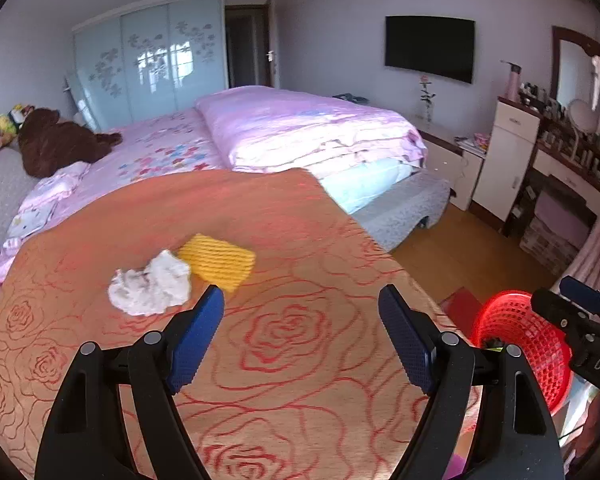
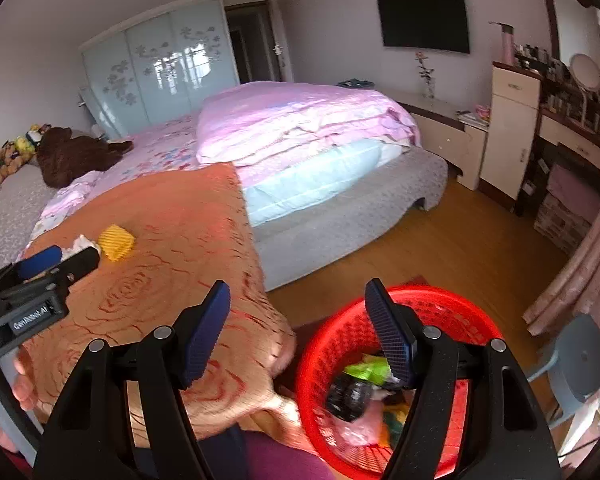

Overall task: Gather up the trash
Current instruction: 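Move both tools back over the white cloth and yellow foam net, then grasp the white mesh cloth with the left tool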

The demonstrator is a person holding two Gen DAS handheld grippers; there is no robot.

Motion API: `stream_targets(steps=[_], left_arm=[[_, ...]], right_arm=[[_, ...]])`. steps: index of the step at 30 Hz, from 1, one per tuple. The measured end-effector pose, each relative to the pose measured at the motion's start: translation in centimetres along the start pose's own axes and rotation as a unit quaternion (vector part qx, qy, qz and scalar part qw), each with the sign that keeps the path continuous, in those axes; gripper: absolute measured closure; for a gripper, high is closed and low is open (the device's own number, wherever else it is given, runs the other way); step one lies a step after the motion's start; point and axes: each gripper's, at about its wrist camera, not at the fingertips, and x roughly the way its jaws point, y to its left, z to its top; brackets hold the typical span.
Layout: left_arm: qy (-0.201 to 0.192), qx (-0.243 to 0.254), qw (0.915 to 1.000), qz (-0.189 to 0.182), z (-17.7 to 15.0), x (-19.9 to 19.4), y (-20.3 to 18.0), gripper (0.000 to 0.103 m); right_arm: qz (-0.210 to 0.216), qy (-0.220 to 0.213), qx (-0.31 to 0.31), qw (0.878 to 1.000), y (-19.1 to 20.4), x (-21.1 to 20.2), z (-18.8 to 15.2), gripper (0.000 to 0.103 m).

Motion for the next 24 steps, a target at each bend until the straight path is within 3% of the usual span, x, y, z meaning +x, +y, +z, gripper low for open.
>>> stream_targets(steps=[19,24], left_arm=[[0.030,-0.060,0.9960,0.060,-1.0,1.6,8.2,0.026],[0.038,-0.080,0.9919,0.091,-1.3,2.0,12.4,0.026]], right_arm=[[0.068,0.016,-0.027,0.997,8.0,3.3,0.9,0.035],[0.071,0.018,-0.033,0.997,8.6,3.7,0.1,0.035]])
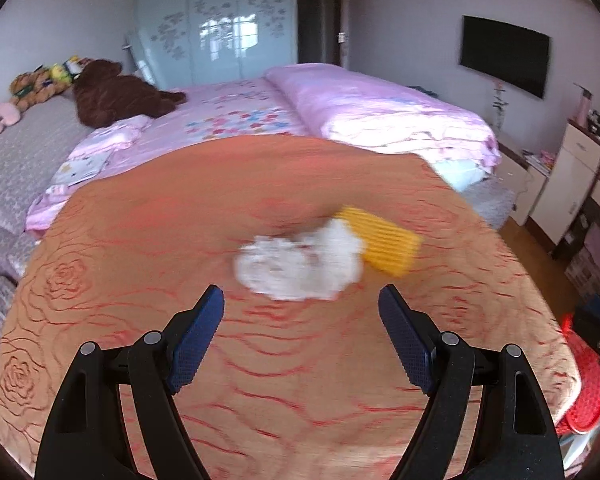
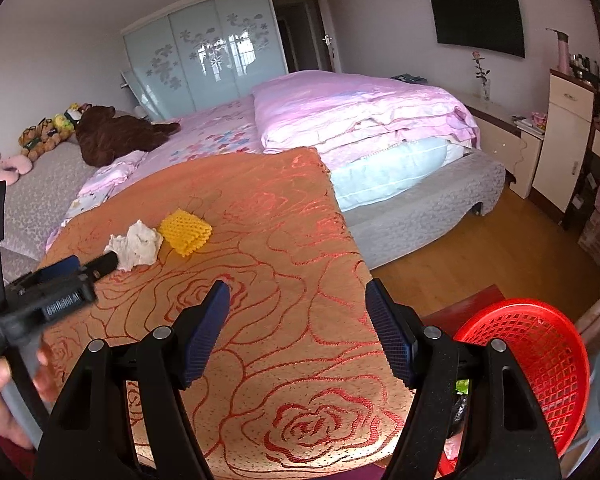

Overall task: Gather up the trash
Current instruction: 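Grasp the white mesh cloth with the left tool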

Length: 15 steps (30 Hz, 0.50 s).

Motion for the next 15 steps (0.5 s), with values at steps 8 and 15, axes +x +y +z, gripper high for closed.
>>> stream_targets(steps=[8,15], left_arm=[[0.031,-0.032,0.9990,-0.002,0.8,2.2,5.1,0.026],[0.037,0.012,0.9979,-0.051,2.1,3.8,2.0,0.026]], right_arm=[[-0.001,0.016,0.013,1.000,-0.9,1.1,-0.5,0.035],[-0.002,0.015,0.014,1.000,-0.9,1.3,-0.4,0.035]])
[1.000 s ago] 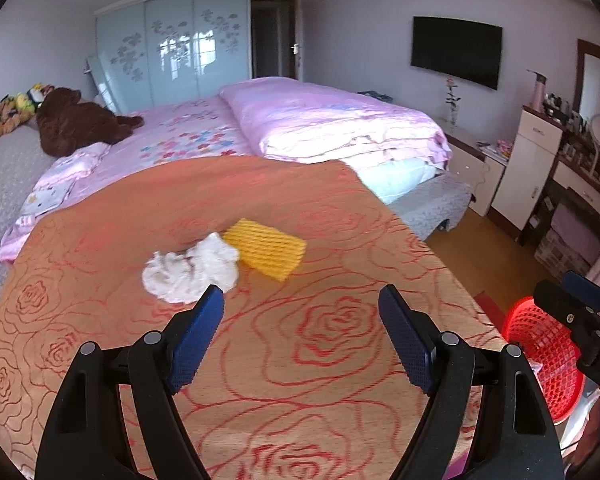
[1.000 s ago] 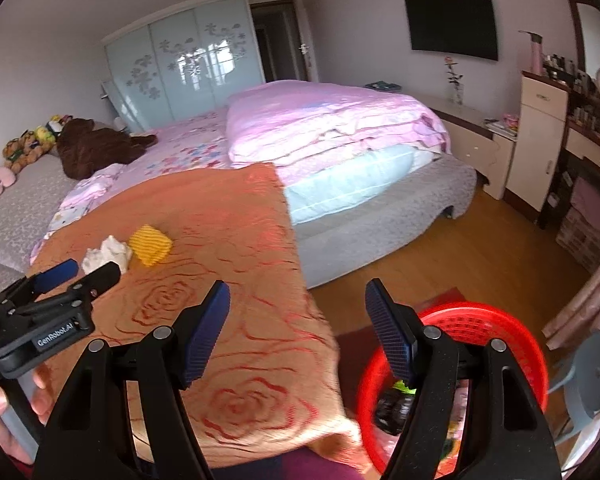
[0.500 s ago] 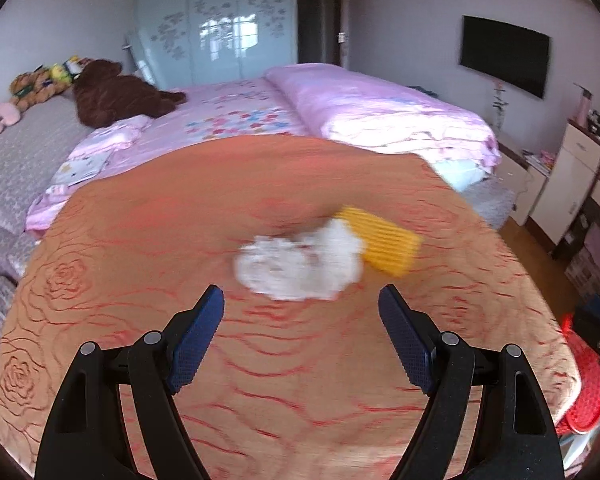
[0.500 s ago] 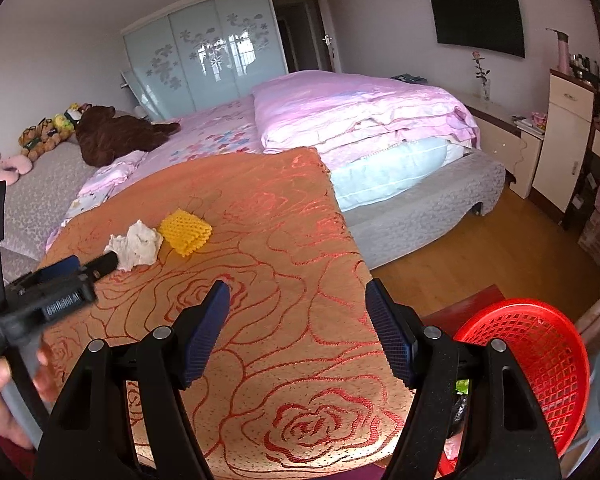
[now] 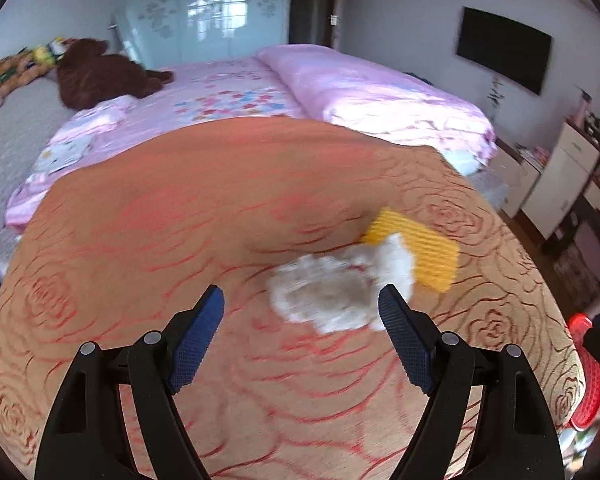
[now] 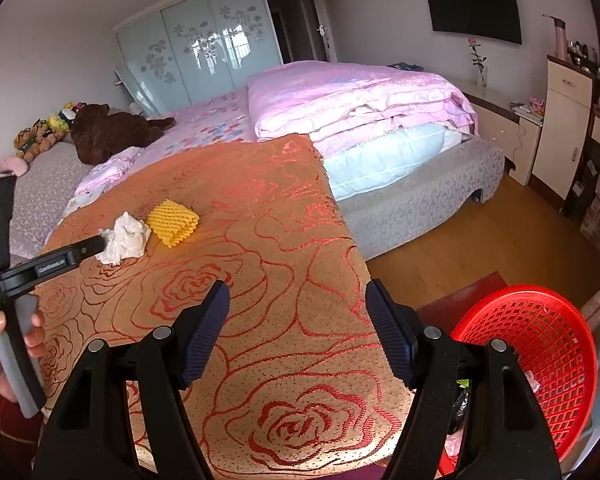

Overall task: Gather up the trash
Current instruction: 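Grasp the white mesh cloth with the left tool, then close the right tool on the yellow foam net and lift it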

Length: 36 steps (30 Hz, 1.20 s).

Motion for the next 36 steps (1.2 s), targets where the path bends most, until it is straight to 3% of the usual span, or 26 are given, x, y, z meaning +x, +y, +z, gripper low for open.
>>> stream_targets(steps=[7,8,10,11,14,25,36], left_arm=[[0.021,0.028,0.9994,-0.005,0.2,2.4,-2.0,0.030],[0.023,0.027,0.9994,-0.003,0.0,2.5,-2.0,0.043],[0.031,0.016,0.9993,-0.008,-0.1,2.8,-1.7,0.052],[0.029,0.009,0.9995,-0.012,-0.3,2.7,-1.4,0.062],[0.026,0.003,0.9996,-0.012,-0.6,2.2,-1.0,0.070],[0.028,-0.029,0.9992,0.000,-1.4,1.4,0.2,0.071],[0.034,-0.020,0.9989,0.024,-1.2,2.0,-0.4,0.071]], right_arm=[[-0.001,0.001,-0.001,1.000,0.1,0.2,-0.1,0.035],[0.000,0.002,-0.003,1.000,0.1,0.2,-0.1,0.035],[-0.001,0.003,-0.009,1.000,0.4,0.4,-0.1,0.035],[-0.001,0.004,-0.011,1.000,0.4,0.4,-0.1,0.035],[-0.001,0.007,-0.021,1.000,0.8,0.6,-0.2,0.035],[0.025,0.031,-0.126,0.991,7.7,6.1,3.1,0.035],[0.074,0.065,-0.161,0.982,12.9,12.1,6.6,0.035]])
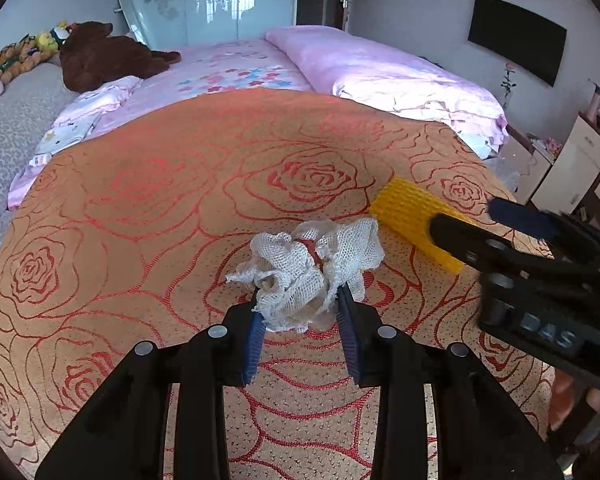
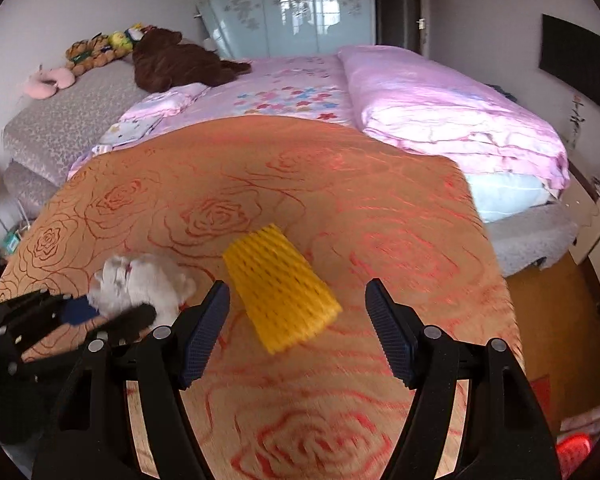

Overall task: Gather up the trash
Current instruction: 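Close the right tool on the yellow foam net and lift it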

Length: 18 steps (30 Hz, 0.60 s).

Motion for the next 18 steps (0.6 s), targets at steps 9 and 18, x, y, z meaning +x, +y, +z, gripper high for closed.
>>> stream_targets(steps=[9,18], left_arm=[[0.000,-0.001,1.0000,-0.001,0.0,0.1,-0.1,0.071],[0.000,0.003,1.0000,0.004,0.0,0.2,-0.2,0.071]], right_arm=[[0.003,0.031,-0.022,0.999,1.4,2.8,0.9,0.058],[-0.023,0.015,-0.044,0.999,2.1,0.9,-0.7,0.076]])
